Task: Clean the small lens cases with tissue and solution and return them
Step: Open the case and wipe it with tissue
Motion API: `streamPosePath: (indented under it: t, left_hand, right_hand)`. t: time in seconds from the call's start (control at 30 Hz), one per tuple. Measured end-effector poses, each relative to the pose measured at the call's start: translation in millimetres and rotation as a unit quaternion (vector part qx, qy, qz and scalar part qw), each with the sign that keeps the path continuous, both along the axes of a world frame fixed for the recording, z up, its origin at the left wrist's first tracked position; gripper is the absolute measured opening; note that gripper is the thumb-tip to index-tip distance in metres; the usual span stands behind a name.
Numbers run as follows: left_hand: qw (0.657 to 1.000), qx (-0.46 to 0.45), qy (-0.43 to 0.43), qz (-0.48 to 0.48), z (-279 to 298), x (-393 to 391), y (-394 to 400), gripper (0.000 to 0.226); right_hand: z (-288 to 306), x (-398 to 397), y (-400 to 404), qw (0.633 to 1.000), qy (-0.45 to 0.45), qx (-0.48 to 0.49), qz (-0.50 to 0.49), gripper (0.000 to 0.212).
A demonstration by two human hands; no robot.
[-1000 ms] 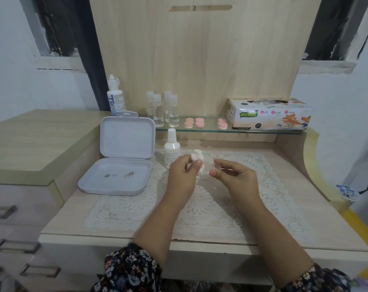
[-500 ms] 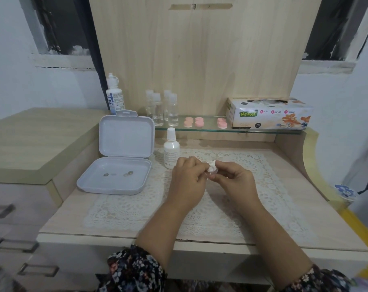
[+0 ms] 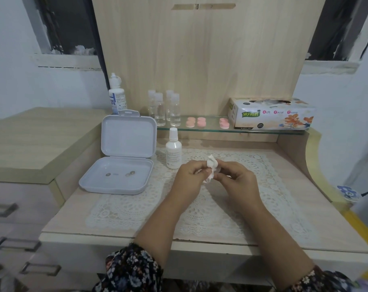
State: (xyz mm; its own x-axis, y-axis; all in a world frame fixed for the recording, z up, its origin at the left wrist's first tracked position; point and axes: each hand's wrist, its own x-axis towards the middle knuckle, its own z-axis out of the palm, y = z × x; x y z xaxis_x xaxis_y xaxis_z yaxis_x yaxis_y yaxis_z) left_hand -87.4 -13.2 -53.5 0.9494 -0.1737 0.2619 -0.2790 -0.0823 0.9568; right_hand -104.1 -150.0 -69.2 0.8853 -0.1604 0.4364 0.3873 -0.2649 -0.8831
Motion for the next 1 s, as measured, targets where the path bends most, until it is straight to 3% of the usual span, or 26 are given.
streamPosePath:
  t: [0.17, 0.3, 0.47, 0.57, 0.77, 0.9, 1.0]
  left_hand:
    - [0.998, 0.060, -0.018, 0.001, -5, 7, -1, 0.023]
    - [0.986, 0.160, -0.036, 0.041, -8, 10, -3, 0.022]
    - [0.951, 0.228, -0.175, 0.116, -14, 9, -3, 0.022]
    - [0.945, 0.238, -0.191, 0.118, -17, 11, -2, 0.019]
    - [0.976, 0.200, -0.072, 0.053, -10, 9, -5, 0.022]
    - [0.998, 0.024, 0.048, -0.016, 1, 3, 0, 0.022]
    - [0.993, -0.082, 0.074, 0.029, 6, 1, 3, 0.025]
  right_hand:
    - [1, -3, 0, 1.000, 0.000, 0.009, 0.007, 0.049]
    - [1, -3, 1, 1.000, 0.010, -0.007, 0.017, 0.043]
    - [0, -1, 1, 1.000, 0.023, 0.012, 0.002, 0.041]
    - [-1, 0, 1, 1.000, 0.020, -0.002, -0.003, 0.044]
    - [-1, -2, 1, 0.999, 0.020, -0.034, -0.003, 0.039]
    - [0, -2, 2, 0.999, 0.019, -0.038, -0.004, 0.036]
    - [1, -2, 2, 1.000, 0.022, -0.015, -0.015, 0.040]
